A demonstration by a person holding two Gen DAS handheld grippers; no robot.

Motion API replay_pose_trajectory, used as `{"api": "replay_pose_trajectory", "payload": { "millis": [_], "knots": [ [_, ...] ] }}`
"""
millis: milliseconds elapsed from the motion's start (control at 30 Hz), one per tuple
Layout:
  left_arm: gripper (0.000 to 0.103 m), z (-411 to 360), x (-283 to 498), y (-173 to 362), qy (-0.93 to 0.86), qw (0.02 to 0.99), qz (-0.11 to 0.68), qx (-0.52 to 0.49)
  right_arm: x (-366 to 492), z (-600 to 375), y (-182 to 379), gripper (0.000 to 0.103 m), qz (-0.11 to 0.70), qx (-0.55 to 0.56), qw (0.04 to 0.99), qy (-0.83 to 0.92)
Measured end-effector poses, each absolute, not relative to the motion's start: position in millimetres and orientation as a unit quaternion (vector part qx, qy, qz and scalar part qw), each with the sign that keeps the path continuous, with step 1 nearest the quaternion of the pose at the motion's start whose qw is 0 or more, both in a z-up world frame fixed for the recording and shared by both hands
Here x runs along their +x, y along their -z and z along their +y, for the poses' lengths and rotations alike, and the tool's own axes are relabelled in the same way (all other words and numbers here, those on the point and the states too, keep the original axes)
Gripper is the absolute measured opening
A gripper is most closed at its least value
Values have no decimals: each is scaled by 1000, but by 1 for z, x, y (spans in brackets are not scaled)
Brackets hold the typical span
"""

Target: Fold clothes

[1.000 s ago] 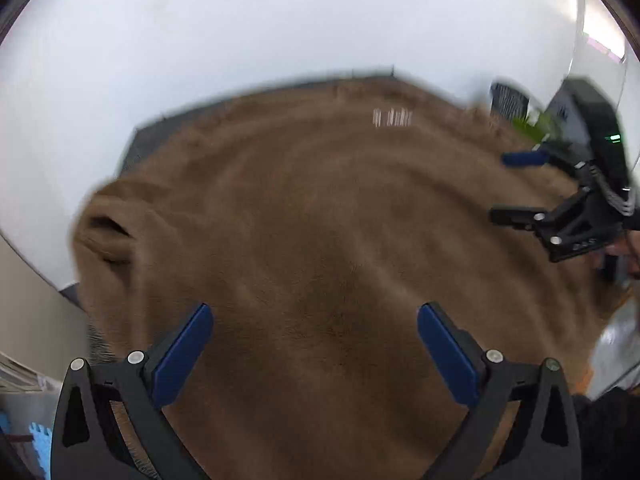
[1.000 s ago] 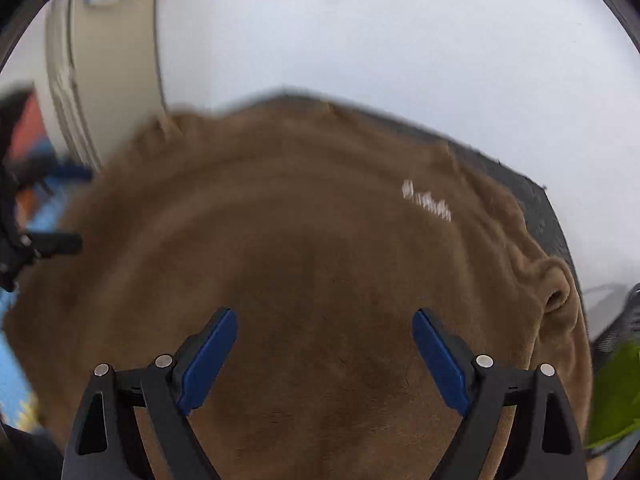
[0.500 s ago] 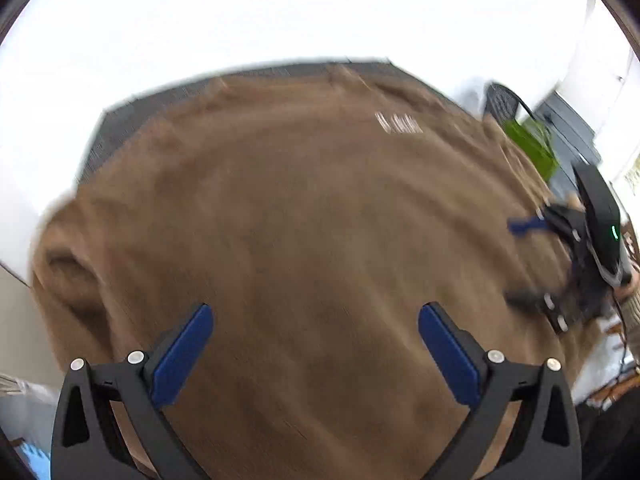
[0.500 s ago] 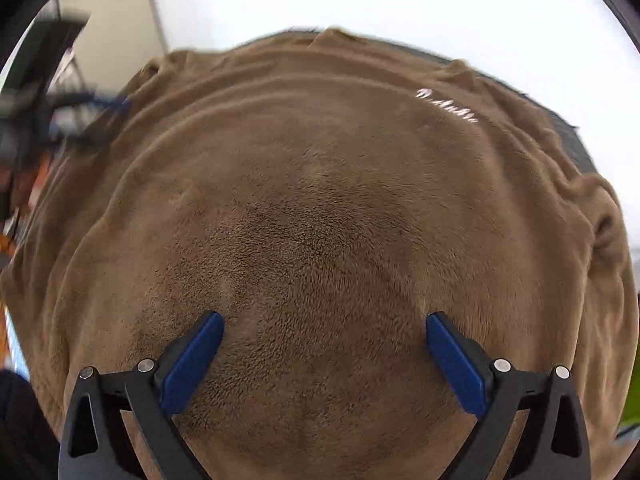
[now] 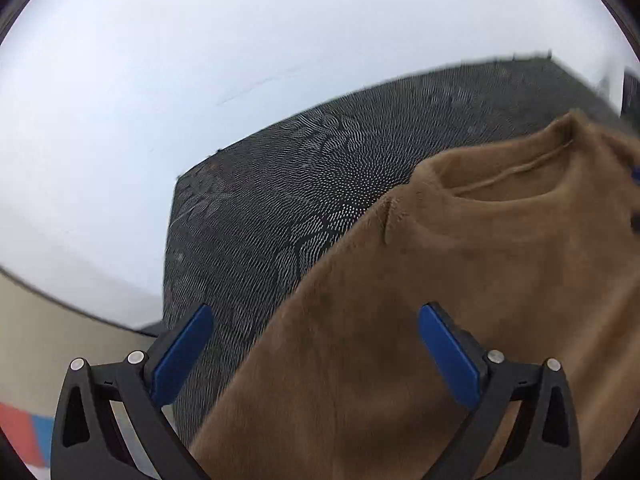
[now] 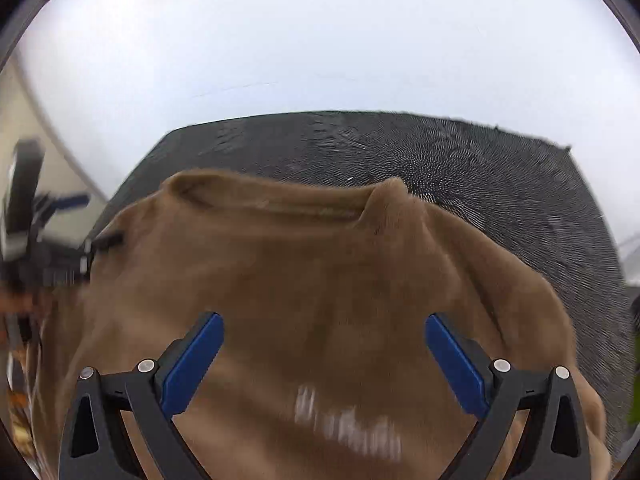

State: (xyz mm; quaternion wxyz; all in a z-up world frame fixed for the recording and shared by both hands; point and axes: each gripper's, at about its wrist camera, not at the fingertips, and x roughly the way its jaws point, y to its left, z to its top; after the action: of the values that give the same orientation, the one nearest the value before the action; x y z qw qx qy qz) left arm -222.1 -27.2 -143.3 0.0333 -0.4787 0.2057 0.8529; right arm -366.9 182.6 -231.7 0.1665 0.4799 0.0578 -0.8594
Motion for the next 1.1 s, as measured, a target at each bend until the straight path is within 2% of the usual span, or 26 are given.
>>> {"api": "replay_pose_trajectory", "payload": {
  "millis": [67,133,200,233,267,300,467,600,733,800,933,1100],
  "knots": [
    [103,-19,-232,155,-853,27,222,-471,-390,176,247,102,66,483,140,862],
    [103,-12,-241,161,-860,25,222,-459,-405,175,257,87,72,481,125,865],
    [103,-11,-252,162,-863,14,211,-459,-414,177,264,85,76,473,117,870],
    [103,-11,-259,163,-866,7,206,-456,-416,178,263,73,77,467,112,874],
    [103,-11,-266,164,-869,-2,196,-455,-419,180,261,66,78,460,107,878],
    [103,-11,-273,165,-872,-11,186,-453,-423,181,261,63,78,455,102,881],
    [103,-13,-293,167,-884,-42,150,-441,-452,184,265,65,79,447,72,888],
    [103,0,-298,167,-884,-63,190,-422,-455,191,263,71,83,445,73,889],
    [103,3,-288,160,-877,-66,215,-425,-449,203,255,72,78,439,88,891],
    [103,5,-273,151,-875,-52,228,-425,-432,211,238,72,73,418,95,901],
    [103,15,-232,134,-876,11,216,-432,-397,206,217,87,67,421,112,898],
    [103,40,-178,132,-856,107,166,-478,-363,167,236,87,117,452,148,872]
  ]
}}
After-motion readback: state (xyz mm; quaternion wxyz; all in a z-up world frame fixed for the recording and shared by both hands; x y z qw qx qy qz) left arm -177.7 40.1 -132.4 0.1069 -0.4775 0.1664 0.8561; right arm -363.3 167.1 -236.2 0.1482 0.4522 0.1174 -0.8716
